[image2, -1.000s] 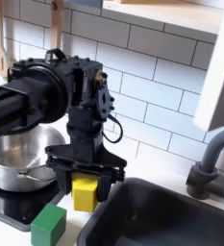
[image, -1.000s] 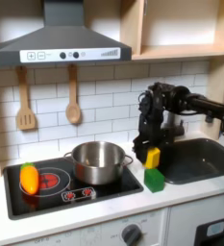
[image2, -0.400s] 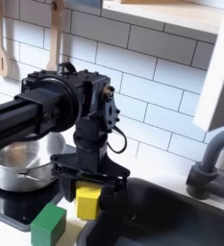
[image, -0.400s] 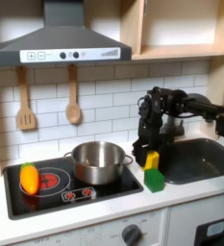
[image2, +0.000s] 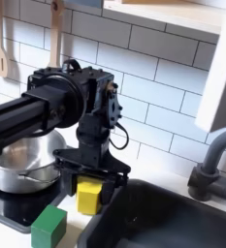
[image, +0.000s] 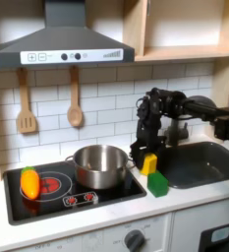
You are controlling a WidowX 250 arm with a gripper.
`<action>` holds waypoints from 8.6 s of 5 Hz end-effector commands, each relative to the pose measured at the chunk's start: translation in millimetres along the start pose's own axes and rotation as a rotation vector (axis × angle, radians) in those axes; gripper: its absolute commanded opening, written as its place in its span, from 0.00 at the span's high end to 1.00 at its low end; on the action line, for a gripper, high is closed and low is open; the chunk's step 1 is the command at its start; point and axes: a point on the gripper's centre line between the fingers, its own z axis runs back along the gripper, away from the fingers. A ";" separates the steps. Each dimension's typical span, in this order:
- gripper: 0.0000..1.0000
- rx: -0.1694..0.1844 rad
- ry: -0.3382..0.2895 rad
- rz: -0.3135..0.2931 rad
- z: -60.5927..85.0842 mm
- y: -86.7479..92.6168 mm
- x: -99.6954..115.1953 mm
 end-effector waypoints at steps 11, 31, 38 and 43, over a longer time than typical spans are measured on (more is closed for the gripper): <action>0.00 -0.021 0.032 -0.005 39.4 2.8 -54.5; 1.00 0.001 0.120 0.007 11.7 21.3 -76.5; 1.00 -0.057 0.033 0.029 31.4 24.4 -37.2; 1.00 -0.059 -0.009 0.029 31.7 12.9 -14.2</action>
